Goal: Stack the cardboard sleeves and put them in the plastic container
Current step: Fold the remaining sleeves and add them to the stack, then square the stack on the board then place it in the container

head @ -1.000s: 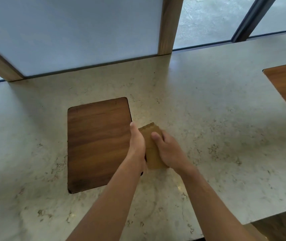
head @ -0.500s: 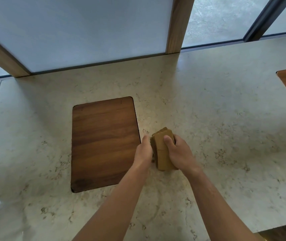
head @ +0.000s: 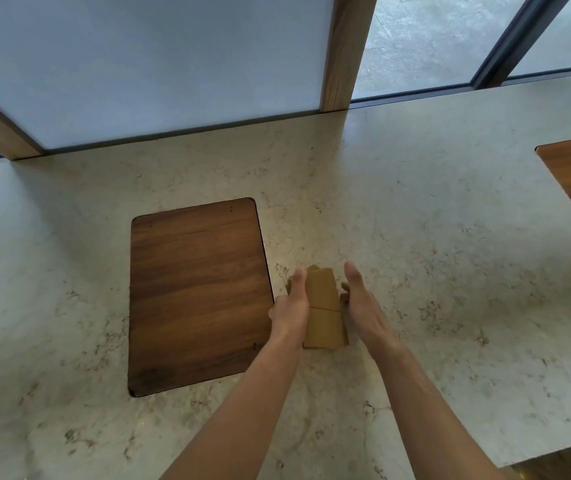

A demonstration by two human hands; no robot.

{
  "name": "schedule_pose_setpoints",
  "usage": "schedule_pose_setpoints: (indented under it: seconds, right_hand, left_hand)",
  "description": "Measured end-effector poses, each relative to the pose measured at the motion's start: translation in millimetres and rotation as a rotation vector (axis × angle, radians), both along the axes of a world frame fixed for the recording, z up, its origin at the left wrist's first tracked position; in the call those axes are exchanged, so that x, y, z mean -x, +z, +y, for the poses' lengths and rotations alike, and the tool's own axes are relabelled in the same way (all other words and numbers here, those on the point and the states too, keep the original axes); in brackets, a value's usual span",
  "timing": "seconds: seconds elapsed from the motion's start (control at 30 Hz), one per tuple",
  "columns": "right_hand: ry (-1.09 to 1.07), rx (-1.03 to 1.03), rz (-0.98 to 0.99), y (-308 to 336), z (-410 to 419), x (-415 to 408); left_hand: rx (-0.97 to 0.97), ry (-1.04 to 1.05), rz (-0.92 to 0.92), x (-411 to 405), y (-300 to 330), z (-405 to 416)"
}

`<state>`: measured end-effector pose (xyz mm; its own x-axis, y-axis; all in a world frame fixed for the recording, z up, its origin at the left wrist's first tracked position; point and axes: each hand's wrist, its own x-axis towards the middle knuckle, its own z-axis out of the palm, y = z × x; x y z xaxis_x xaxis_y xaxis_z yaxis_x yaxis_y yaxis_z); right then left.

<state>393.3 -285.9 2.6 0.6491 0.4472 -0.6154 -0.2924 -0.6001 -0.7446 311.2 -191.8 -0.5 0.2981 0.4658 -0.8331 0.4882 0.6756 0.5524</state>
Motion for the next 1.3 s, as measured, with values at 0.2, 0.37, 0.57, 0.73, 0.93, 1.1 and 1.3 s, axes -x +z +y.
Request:
schedule_pose_setpoints:
  seconds: [0.2, 0.37, 0.57, 0.73, 0.93, 1.1, 1.3]
  right_hand:
    - [0.169, 0.157, 0.034, 1.5, 23.2, 7.7]
    - [0.204, 0.247, 0.068, -0.4, 27.3, 9.8]
    - [0.206, 0.154, 0.126, -9.6, 15.7, 2.3]
    - [0.217, 0.144, 0.141, -9.6, 14.7, -2.2]
    - [0.243, 0.166, 0.178, -8.3, 16.9, 2.6]
    - [0.417, 0.19, 0.134, -2.6, 17.4, 5.3]
    - [0.62, 0.183, 0.095, 1.2, 17.9, 6.9]
  left_hand:
    - [0.043, 0.035, 0.021, -5.5, -5.7, -6.6]
    - [0.1, 0.14, -0.061, 7.4, -12.8, -7.6]
    - [0.103, 0.168, -0.051, 15.5, -13.1, -9.0]
    - [0.128, 0.19, -0.043, 19.4, -15.0, -6.5]
    - [0.109, 0.2, -0.059, 26.8, -16.3, -7.4]
    - [0.063, 0.255, -0.118, 38.4, -22.5, -14.0]
    - [0.107, 0.38, -0.224, 57.3, -29.7, -21.9]
